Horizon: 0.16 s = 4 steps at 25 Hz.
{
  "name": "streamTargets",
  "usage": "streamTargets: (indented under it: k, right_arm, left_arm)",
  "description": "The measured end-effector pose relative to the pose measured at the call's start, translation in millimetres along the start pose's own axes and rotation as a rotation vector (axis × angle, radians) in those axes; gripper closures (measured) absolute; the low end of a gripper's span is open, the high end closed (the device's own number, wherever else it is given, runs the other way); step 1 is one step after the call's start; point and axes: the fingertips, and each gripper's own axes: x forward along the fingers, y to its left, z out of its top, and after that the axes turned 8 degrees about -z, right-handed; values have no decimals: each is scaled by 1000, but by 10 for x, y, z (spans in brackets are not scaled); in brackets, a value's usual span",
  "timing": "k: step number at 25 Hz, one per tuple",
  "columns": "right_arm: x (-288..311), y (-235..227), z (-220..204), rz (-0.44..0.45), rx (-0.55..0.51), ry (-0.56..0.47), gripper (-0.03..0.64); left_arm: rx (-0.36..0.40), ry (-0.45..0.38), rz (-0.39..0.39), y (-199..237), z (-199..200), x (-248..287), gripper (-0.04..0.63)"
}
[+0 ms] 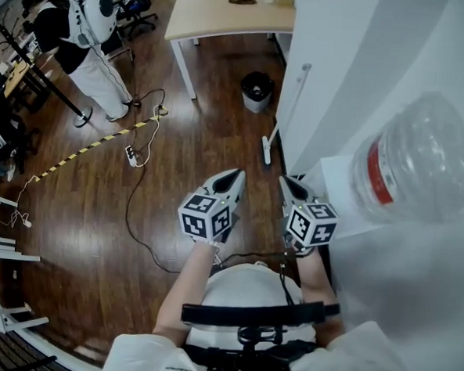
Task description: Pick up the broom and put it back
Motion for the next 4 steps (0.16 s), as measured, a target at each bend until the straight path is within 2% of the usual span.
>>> streamTargets:
  k: [4]
  right_arm:
    - [28, 38, -12, -7, -3, -2, 601]
  left_arm:
    - [0, 5, -9, 40, -17, -12, 594]
